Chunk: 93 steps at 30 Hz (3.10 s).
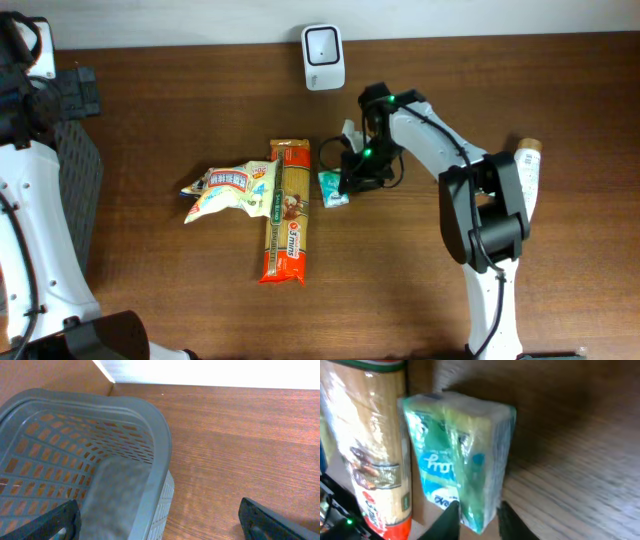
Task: Scan the item barcode
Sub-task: 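Grasp the green tissue pack with the right gripper, then lift the tissue pack and hold it to the barcode scanner, then place the tissue pack at the right side near the lotion bottle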
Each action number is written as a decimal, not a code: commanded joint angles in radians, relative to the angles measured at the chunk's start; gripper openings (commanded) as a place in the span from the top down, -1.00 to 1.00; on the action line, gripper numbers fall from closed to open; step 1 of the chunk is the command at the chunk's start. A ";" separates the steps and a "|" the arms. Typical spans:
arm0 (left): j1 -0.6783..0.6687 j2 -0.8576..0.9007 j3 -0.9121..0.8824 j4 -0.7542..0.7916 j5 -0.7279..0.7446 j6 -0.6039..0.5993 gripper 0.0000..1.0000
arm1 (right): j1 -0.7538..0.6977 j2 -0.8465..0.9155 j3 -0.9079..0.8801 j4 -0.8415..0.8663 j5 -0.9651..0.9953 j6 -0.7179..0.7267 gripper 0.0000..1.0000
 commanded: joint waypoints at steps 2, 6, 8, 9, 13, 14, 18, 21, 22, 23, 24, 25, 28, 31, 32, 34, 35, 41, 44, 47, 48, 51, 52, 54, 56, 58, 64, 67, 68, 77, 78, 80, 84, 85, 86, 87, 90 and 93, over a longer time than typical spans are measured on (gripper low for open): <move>0.004 -0.011 0.012 0.002 0.004 0.008 -0.98 | 0.005 -0.021 -0.053 0.021 0.004 -0.004 0.60; 0.004 -0.011 0.012 0.002 0.004 0.008 -0.98 | 0.005 -0.021 -0.056 0.043 0.004 0.014 0.91; 0.004 -0.011 0.012 0.002 0.004 0.008 -0.98 | -0.002 -0.025 -0.056 0.057 -0.061 0.006 0.92; 0.004 -0.011 0.012 0.002 0.004 0.008 -0.98 | -0.012 -0.031 -0.056 0.056 -0.154 -0.043 0.92; 0.004 -0.011 0.012 0.002 0.004 0.008 -0.98 | -0.129 -0.097 -0.056 0.000 -0.649 -0.285 0.92; 0.004 -0.011 0.012 0.002 0.004 0.009 -0.98 | -0.160 -0.110 -0.056 -0.029 -0.733 -0.339 0.92; 0.004 -0.011 0.012 0.002 0.004 0.008 -0.98 | -0.225 -0.119 -0.056 -0.093 -0.996 -0.462 0.92; 0.004 -0.011 0.012 0.002 0.004 0.008 -0.98 | -0.246 -0.126 -0.047 -0.120 -1.009 -0.454 0.92; 0.004 -0.011 0.012 0.002 0.004 0.009 -0.98 | -0.246 -0.131 -0.047 -0.129 -1.009 -0.454 0.92; 0.004 -0.011 0.012 0.002 0.004 0.008 -0.98 | -0.246 -0.140 -0.047 -0.134 -1.009 -0.454 0.92; 0.004 -0.011 0.012 0.002 0.004 0.008 -0.98 | -0.246 -0.157 -0.047 -0.146 -1.009 -0.454 0.92; 0.004 -0.011 0.012 0.002 0.004 0.008 -0.98 | -0.246 -0.174 -0.046 -0.159 -1.009 -0.454 0.92; 0.004 -0.011 0.012 0.002 0.004 0.008 -0.98 | -0.269 -0.290 -0.046 -0.180 -1.009 -0.454 0.92; 0.004 -0.011 0.012 0.002 0.004 0.008 -0.98 | -0.331 -0.405 -0.046 -0.183 -1.009 -0.453 0.92; 0.004 -0.011 0.012 0.002 0.004 0.008 -0.98 | -0.354 -0.431 -0.046 -0.192 -1.009 -0.453 0.92; 0.004 -0.011 0.012 0.002 0.004 0.009 -0.98 | -0.391 -0.462 -0.046 -0.215 -1.009 -0.454 0.92; 0.004 -0.011 0.012 0.002 0.004 0.008 -0.98 | -0.399 -0.466 -0.046 -0.219 -1.009 -0.454 0.92; 0.004 -0.011 0.012 0.002 0.004 0.008 -0.98 | -0.352 -0.466 -0.035 -0.139 -0.684 -0.270 0.92; 0.004 -0.011 0.012 0.002 0.004 0.008 -0.98 | -0.213 -0.462 0.116 -0.074 -0.177 -0.032 0.92; 0.004 -0.011 0.012 0.002 0.004 0.008 -0.98 | -0.058 -0.409 0.383 -0.069 0.424 0.088 0.92; 0.004 -0.011 0.012 0.002 0.004 0.008 -0.98 | -0.028 -0.381 0.440 -0.058 0.532 0.087 0.93; 0.004 -0.011 0.012 0.002 0.004 0.008 -0.98 | 0.060 -0.244 0.557 0.109 0.881 -0.025 0.92; 0.004 -0.011 0.012 0.002 0.004 0.008 -0.98 | 0.081 -0.197 0.557 0.201 0.993 -0.093 0.93; 0.004 -0.011 0.012 0.002 0.004 0.008 -0.98 | 0.112 -0.116 0.557 0.356 1.143 -0.220 0.92; 0.004 -0.011 0.012 0.002 0.004 0.008 -0.98 | 0.133 -0.026 0.557 0.530 1.221 -0.389 0.92; 0.004 -0.011 0.012 0.002 0.004 0.008 -0.98 | 0.138 0.050 0.557 0.664 1.237 -0.529 0.92; 0.004 -0.011 0.012 0.002 0.004 0.008 -0.98 | 0.143 0.235 0.557 0.865 1.232 -0.814 0.92; 0.005 -0.011 0.012 0.002 0.004 0.008 -0.98 | 0.143 0.306 0.557 0.932 1.237 -0.975 0.92; 0.005 -0.011 0.012 0.002 0.004 0.008 -0.98 | 0.146 0.321 0.557 0.958 1.237 -0.985 0.92; 0.004 -0.011 0.012 0.002 0.004 0.008 -0.99 | 0.171 0.323 0.557 1.019 1.236 -0.985 0.92; 0.004 -0.011 0.012 0.002 0.004 0.009 -0.98 | 0.175 0.323 0.557 1.019 1.236 -0.985 0.92; 0.004 -0.011 0.012 0.002 0.004 0.008 -0.98 | 0.183 0.322 0.557 1.019 1.236 -0.984 0.92; 0.004 -0.011 0.012 0.002 0.004 0.008 -0.98 | 0.202 0.309 0.557 1.016 1.236 -0.966 0.92; 0.004 -0.011 0.012 0.002 0.004 0.008 -0.98 | 0.209 0.291 0.557 1.003 1.234 -0.921 0.92; 0.004 -0.011 0.012 0.002 0.004 0.008 -0.98 | 0.215 0.266 0.557 0.974 1.220 -0.870 0.92; 0.004 -0.011 0.012 0.002 0.004 0.009 -0.98 | 0.224 0.217 0.557 0.903 1.181 -0.800 0.92; 0.004 -0.011 0.012 0.002 0.004 0.008 -0.98 | 0.239 0.069 0.557 0.650 1.022 -0.576 0.92; 0.004 -0.011 0.012 0.002 0.004 0.008 -0.98 | 0.232 -0.083 0.557 0.348 0.811 -0.272 0.92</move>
